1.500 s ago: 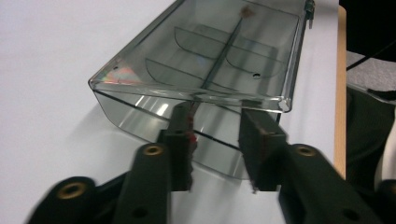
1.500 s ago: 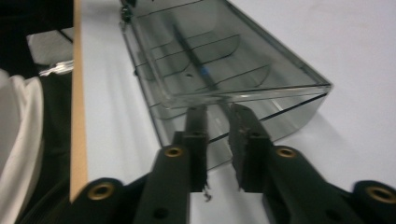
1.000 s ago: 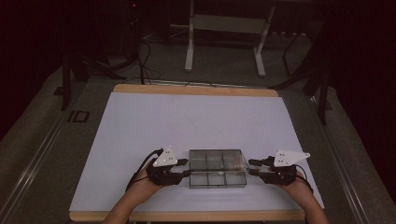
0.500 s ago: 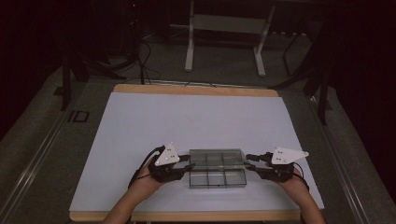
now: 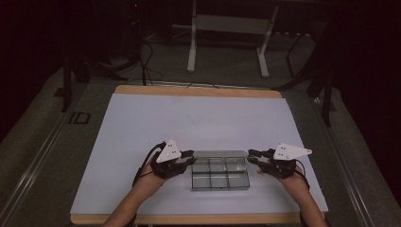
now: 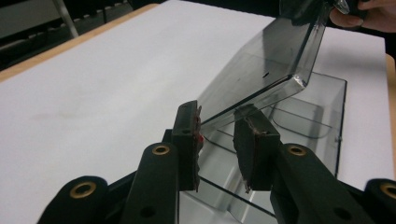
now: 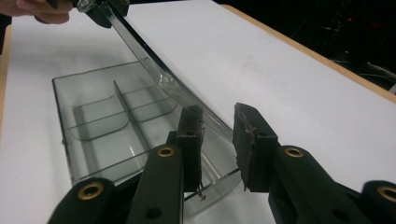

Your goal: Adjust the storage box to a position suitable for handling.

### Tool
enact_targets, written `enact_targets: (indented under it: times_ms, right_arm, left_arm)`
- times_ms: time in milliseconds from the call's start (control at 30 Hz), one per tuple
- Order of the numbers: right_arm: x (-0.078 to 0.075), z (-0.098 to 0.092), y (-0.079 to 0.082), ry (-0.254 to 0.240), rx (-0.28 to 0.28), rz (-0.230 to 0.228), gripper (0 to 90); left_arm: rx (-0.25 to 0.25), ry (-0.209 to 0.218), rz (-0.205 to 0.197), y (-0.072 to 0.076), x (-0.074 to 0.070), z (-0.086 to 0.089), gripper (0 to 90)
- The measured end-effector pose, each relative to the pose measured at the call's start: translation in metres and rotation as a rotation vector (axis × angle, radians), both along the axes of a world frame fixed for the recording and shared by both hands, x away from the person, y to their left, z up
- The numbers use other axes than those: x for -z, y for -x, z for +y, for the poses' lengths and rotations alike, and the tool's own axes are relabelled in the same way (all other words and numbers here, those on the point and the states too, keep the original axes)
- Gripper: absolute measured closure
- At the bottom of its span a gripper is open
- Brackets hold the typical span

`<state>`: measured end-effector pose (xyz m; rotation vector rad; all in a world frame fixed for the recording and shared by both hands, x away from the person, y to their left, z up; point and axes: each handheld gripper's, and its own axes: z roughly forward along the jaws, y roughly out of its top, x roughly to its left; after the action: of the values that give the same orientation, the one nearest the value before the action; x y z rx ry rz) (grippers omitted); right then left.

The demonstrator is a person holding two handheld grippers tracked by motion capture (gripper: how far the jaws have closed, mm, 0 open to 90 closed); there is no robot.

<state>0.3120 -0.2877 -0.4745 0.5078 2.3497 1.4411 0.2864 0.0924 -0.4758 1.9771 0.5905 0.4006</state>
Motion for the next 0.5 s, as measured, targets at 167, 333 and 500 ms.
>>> enact_targets:
  times_ms: [167,333,500]
  right_arm:
    - [-0.001,0.003,-0.005,-0.002,0.033,-0.008,74.8]
    - [-0.003,0.006,-0.008,-0.008,0.065,-0.03,76.8]
    - [-0.003,0.008,-0.012,-0.025,0.095,-0.038,78.5]
  left_arm:
    - [-0.036,0.024,-0.018,-0.006,-0.002,0.0,74.9]
    - [-0.063,0.03,-0.029,-0.011,-0.003,-0.002,77.0]
    - [-0.089,0.038,-0.033,-0.015,-0.004,-0.003,77.4]
